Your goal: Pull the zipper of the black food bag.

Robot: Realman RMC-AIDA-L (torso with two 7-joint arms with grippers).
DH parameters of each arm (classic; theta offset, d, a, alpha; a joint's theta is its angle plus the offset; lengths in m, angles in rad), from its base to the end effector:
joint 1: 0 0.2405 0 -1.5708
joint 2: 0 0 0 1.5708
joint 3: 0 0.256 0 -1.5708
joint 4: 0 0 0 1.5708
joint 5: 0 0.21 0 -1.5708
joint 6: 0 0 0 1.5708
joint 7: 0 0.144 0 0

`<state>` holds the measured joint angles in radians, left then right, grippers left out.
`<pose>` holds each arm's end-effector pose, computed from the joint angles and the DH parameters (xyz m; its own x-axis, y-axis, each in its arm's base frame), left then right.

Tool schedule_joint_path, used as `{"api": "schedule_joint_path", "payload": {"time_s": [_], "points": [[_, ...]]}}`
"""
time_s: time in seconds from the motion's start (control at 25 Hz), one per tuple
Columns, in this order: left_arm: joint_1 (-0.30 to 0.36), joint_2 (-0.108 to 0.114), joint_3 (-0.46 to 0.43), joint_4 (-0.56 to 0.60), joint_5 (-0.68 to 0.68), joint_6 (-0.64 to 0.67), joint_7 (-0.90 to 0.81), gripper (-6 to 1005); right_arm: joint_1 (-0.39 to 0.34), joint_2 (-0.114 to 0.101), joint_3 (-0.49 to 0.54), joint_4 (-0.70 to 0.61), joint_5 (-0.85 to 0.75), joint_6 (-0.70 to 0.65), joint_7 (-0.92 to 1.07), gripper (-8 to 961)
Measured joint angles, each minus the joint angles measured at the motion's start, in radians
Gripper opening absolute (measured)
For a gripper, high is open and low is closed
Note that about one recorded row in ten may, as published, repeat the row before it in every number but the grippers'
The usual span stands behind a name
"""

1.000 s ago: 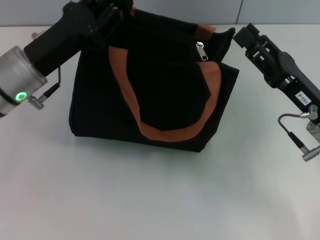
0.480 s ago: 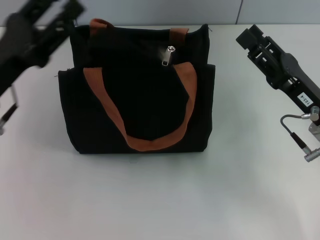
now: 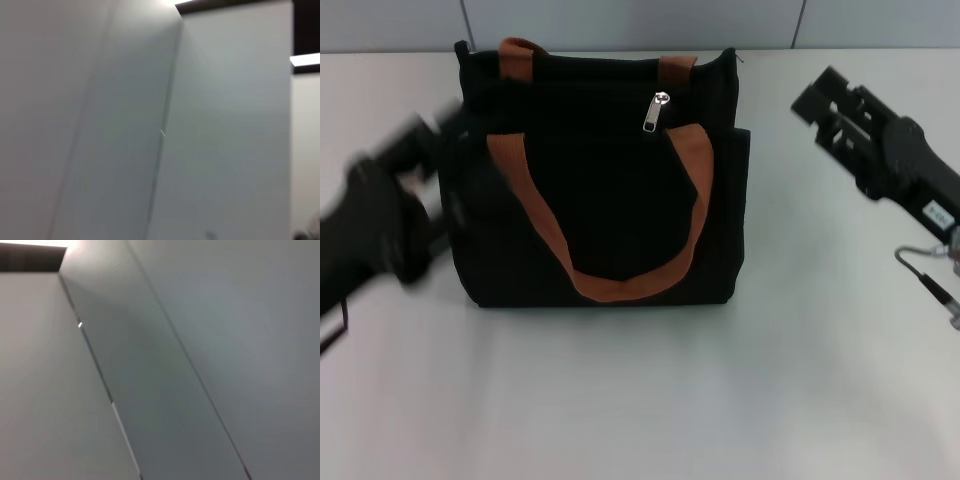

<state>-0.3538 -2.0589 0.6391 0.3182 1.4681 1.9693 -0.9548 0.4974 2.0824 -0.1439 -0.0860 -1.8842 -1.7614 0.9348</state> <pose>-0.2675 0.2506 0.0276 0.3724 -0.0294 0.9276 0.4152 -0.8886 -0.1949 0.2568 0.2864 -0.0165 0.3063 -0.1144 -0.9451 -0.6025 -0.7919 -0.0994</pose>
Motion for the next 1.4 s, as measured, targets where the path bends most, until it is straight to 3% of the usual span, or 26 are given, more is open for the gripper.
{"api": "schedule_joint_path", "payload": {"time_s": [0.12, 0.44, 0.56, 0.88, 0.96, 1.08, 1.4], "points": [[0.056, 0.002, 0.081, 0.063, 0.088, -0.005, 0.082, 664, -0.014, -0.001, -0.020, -0.018, 0.000, -0.008, -0.013, 617], [0.143, 0.010, 0.098, 0.079, 0.275, -0.036, 0.230, 663, -0.071, -0.003, -0.062, -0.084, 0.000, -0.082, -0.056, 632], [0.143, 0.008, 0.097, 0.081, 0.314, -0.071, 0.232, 662, -0.070, -0.003, -0.123, -0.112, 0.000, -0.093, -0.064, 637], [0.130, 0.006, 0.094, 0.081, 0.326, -0.110, 0.233, 660, -0.041, -0.003, -0.536, -0.221, 0.000, -0.106, -0.094, 652], [0.106, -0.004, 0.098, 0.079, 0.324, -0.113, 0.234, 660, -0.041, -0.002, -0.605, -0.226, 0.000, -0.097, -0.121, 656], [0.094, -0.008, 0.103, 0.074, 0.328, -0.117, 0.234, 659, -0.047, 0.000, -0.655, -0.234, 0.001, -0.075, -0.172, 662], [0.075, -0.008, 0.107, 0.072, 0.339, -0.091, 0.231, 658, -0.048, 0.004, -0.660, -0.226, 0.007, -0.046, -0.198, 677]]}}
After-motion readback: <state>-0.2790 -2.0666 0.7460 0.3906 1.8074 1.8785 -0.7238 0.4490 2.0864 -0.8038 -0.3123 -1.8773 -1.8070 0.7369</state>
